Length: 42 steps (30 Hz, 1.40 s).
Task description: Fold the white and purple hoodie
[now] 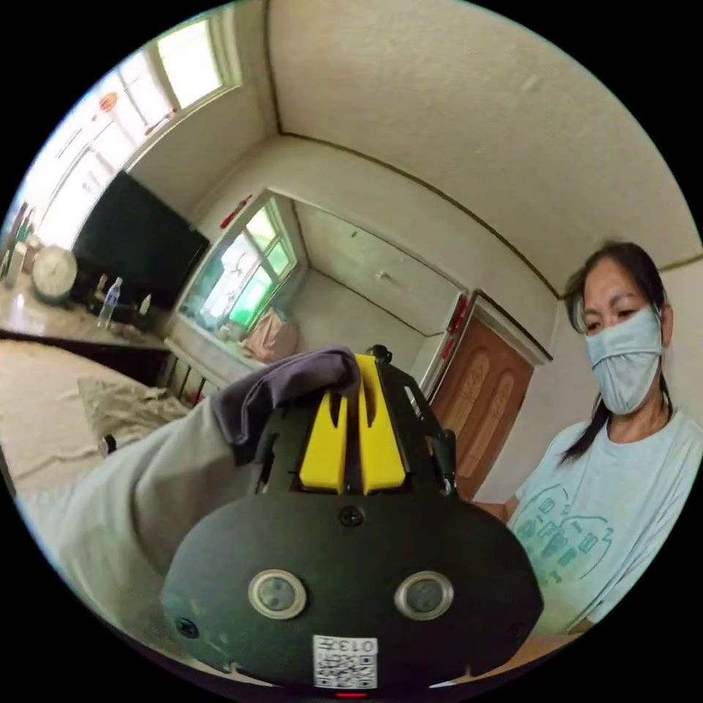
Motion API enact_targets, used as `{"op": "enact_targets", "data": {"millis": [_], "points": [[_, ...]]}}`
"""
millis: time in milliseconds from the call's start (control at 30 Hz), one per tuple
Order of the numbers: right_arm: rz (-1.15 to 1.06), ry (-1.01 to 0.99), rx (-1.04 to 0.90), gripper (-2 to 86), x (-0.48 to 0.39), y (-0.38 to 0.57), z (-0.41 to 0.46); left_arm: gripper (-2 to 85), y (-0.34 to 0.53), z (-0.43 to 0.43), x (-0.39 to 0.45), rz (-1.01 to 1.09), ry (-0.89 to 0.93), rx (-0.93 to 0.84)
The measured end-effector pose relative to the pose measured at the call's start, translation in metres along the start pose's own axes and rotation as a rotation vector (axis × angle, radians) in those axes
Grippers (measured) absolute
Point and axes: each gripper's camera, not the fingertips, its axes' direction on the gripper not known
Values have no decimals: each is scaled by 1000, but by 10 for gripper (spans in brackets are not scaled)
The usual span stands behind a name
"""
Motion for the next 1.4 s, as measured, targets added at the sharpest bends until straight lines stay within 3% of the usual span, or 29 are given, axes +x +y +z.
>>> {"op": "enact_targets", "data": {"millis": [100, 233, 433, 500, 633, 767, 800, 867, 967, 1133, 1300, 1400], "points": [[-76, 172, 304, 6, -17, -51, -83, 2, -29, -6, 105, 287, -26, 34], [-162, 298, 609, 6, -60, -83, -175, 4, -36, -40, 262, 676, -254, 65], [-265, 349, 903, 9, -135, -100, -246, 7, -12, -91, 390, 808, -524, 86], [-257, 239, 918, 13, -151, -114, -230, 8, -7, -96, 399, 822, -618, 74], [-287, 22, 743, 25, -176, -153, -147, 16, -21, -116, 313, 508, -759, -17], [-465, -249, 239, 107, -240, -204, 40, 49, -14, -164, 130, 165, -1115, -66], [-466, -315, 70, 121, -250, -205, 88, 63, -9, -178, 105, 79, -1131, -51], [-447, -382, -39, 126, -252, -194, 124, 95, 22, -233, 44, -185, -1088, 9], [-462, -403, 16, 129, -245, -142, 132, 101, 72, -271, 23, -314, -1102, -21], [-625, -456, -126, 153, -242, -22, 155, 152, 154, -310, 55, -430, -1121, -12], [-402, -444, -418, 171, -227, 55, 217, 238, 236, -314, 96, -668, -1162, -16], [-270, -440, -501, 169, -213, 67, 261, 262, 266, -314, 101, -811, -1075, 84]]}}
